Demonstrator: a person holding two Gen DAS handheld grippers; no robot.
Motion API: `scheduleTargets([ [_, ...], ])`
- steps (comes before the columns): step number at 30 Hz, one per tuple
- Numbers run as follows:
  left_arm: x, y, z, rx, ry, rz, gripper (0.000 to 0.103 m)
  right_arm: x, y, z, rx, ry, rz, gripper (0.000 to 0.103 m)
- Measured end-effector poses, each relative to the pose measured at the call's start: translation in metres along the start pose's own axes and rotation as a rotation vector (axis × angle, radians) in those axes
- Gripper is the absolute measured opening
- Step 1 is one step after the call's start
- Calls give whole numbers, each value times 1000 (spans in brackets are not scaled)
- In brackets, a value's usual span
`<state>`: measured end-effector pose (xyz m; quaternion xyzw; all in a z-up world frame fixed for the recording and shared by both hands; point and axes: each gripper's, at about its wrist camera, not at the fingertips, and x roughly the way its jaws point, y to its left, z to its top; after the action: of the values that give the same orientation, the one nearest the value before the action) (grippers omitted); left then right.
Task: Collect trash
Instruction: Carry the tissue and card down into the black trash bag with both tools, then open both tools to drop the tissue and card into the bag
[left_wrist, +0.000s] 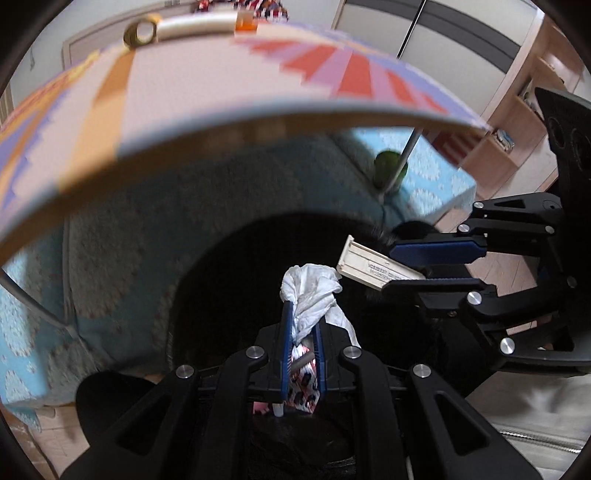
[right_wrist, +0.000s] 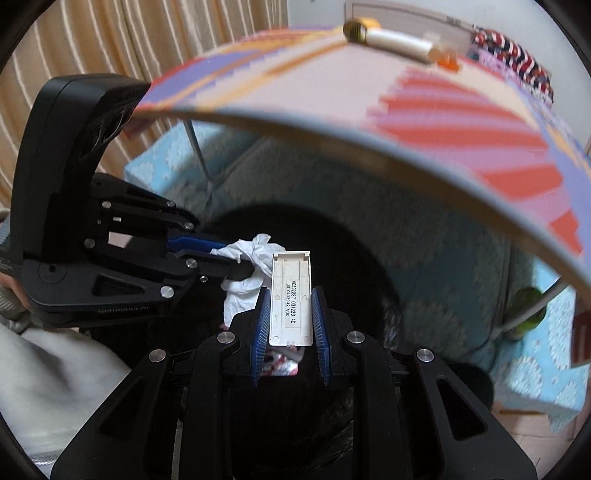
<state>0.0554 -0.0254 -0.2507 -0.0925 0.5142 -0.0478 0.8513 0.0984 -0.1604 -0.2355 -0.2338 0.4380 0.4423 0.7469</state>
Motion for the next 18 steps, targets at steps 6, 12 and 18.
scheduleTargets([
  [6,30,6,-12,-25,82,-1,10,29,-3,-10,27,76,21,23],
  [12,53,13,-20,-50,146,6,10,54,-5,-20,58,154,40,23],
  [18,67,14,-26,-67,207,20,11,64,-5,-26,81,186,52,23],
])
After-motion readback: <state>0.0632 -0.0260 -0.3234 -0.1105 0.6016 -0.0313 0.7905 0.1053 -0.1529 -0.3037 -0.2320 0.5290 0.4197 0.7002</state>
